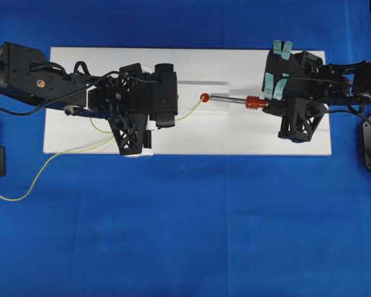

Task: Touch the tip of the soldering iron to the tip of the solder at the mark.

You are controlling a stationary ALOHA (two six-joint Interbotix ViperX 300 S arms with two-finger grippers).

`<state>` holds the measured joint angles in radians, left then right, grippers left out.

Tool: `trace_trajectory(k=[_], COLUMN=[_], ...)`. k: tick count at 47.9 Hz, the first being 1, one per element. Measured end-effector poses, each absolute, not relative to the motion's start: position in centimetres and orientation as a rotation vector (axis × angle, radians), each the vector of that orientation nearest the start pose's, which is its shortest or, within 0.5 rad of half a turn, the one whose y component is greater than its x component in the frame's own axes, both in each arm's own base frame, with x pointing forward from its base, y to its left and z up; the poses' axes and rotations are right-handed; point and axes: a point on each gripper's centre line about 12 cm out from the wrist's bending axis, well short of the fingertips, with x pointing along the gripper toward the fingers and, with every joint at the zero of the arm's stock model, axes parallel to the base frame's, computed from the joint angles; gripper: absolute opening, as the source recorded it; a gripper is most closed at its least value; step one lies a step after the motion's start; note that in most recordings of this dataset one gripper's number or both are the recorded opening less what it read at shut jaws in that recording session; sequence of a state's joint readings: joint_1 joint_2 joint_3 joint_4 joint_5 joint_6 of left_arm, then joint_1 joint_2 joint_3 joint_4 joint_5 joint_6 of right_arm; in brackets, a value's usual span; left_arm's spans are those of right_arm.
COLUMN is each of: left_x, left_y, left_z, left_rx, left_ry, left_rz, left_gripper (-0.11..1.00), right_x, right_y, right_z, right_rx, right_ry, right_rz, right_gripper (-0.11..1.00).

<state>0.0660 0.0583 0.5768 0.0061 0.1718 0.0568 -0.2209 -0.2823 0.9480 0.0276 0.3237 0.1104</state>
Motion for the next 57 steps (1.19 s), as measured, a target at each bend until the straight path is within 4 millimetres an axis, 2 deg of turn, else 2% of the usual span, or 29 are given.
trace_trajectory(k=[5, 11, 17, 26, 33, 40, 49, 57], left_x=[39.6, 38.7, 36.7, 33.5, 32.1, 31.7, 31.2, 30.4], left_y=[2.6, 2.6, 2.4, 2.1, 2.0, 2.0, 2.0, 1.9], left_z=[16.5, 18.6, 20.7, 22.3, 22.3, 22.4, 22.4, 22.7], left_rx=[0.031, 0.03, 0.032, 0.028, 0.014, 0.006, 0.006, 0.007], left_ry=[0.813, 0.79, 0.745, 0.702, 0.685, 0.672, 0.668, 0.646], left_rz=[0.038, 0.041, 0.041, 0.043, 0.049, 0.052, 0.052, 0.053], left_gripper=[0.02, 0.02, 0.02, 0.02, 0.02, 0.02, 0.02, 0.02], right_x=[26.8, 26.8, 26.8, 26.8, 26.8, 26.8, 26.2, 24.2], right_y=[-5.9, -5.9, -5.9, -5.9, -5.9, -5.9, -5.8, -5.3], right_z=[14.8, 14.8, 14.8, 14.8, 14.8, 15.0, 17.3, 19.0], right_rx=[0.238, 0.238, 0.237, 0.238, 0.238, 0.238, 0.23, 0.222], right_ry=[0.971, 0.971, 0.971, 0.969, 0.969, 0.962, 0.876, 0.793], right_rz=[-0.262, -0.262, -0.262, -0.262, -0.262, -0.262, -0.259, -0.256], right_gripper=[0.06, 0.06, 0.06, 0.06, 0.06, 0.06, 0.06, 0.06])
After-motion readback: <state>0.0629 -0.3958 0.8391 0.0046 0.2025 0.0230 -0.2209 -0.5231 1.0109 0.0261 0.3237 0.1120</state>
